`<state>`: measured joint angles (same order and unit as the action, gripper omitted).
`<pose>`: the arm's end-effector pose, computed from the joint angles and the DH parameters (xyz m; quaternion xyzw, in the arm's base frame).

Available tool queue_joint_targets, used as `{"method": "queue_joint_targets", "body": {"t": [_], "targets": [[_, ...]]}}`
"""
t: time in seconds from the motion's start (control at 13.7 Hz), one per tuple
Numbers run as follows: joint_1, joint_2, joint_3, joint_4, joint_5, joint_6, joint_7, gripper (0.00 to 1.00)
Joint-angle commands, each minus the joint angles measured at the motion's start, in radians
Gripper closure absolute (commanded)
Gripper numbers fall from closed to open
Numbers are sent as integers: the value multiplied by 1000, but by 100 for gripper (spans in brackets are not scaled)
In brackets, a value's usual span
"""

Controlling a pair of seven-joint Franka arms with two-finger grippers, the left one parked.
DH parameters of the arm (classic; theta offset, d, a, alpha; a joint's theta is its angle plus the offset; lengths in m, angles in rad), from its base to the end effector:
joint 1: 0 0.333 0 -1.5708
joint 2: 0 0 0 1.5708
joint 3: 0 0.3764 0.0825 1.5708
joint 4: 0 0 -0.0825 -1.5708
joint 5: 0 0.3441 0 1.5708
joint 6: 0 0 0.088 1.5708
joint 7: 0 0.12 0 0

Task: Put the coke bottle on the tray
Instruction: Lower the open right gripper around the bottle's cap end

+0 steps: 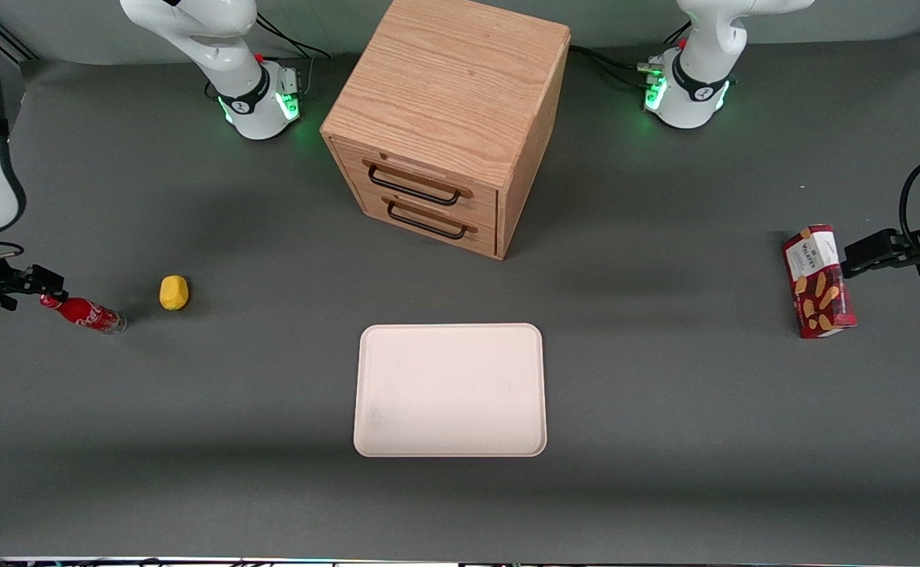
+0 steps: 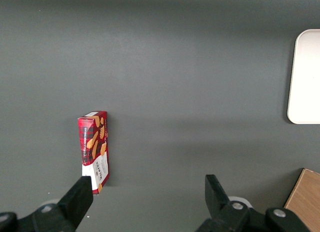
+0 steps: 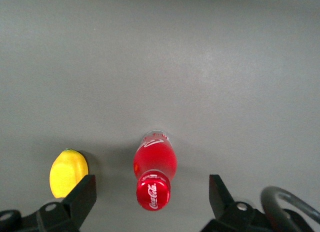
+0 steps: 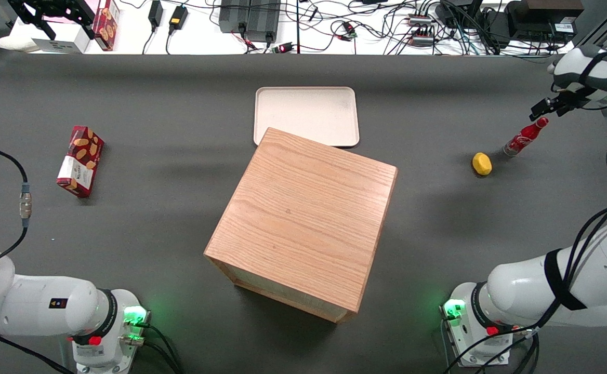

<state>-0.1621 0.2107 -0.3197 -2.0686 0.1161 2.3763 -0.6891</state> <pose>0.5129 -0.2551 0.4174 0.9961 0.0689 0.0511 0.0222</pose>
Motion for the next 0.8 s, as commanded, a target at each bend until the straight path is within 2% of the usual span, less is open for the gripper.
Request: {"method": "queue_joint_targets", "body": {"t": [0.0, 0.37, 0.44, 0.59, 0.73], "targets": [[18, -31, -15, -54, 28, 41, 3, 0], [15, -20, -15, -54, 33, 40, -6, 1], [13, -19, -15, -53, 33, 38, -7, 12], [13, -19, -15, -53, 33, 35, -12, 43], [13, -19, -15, -51, 33, 30, -29, 67]]}}
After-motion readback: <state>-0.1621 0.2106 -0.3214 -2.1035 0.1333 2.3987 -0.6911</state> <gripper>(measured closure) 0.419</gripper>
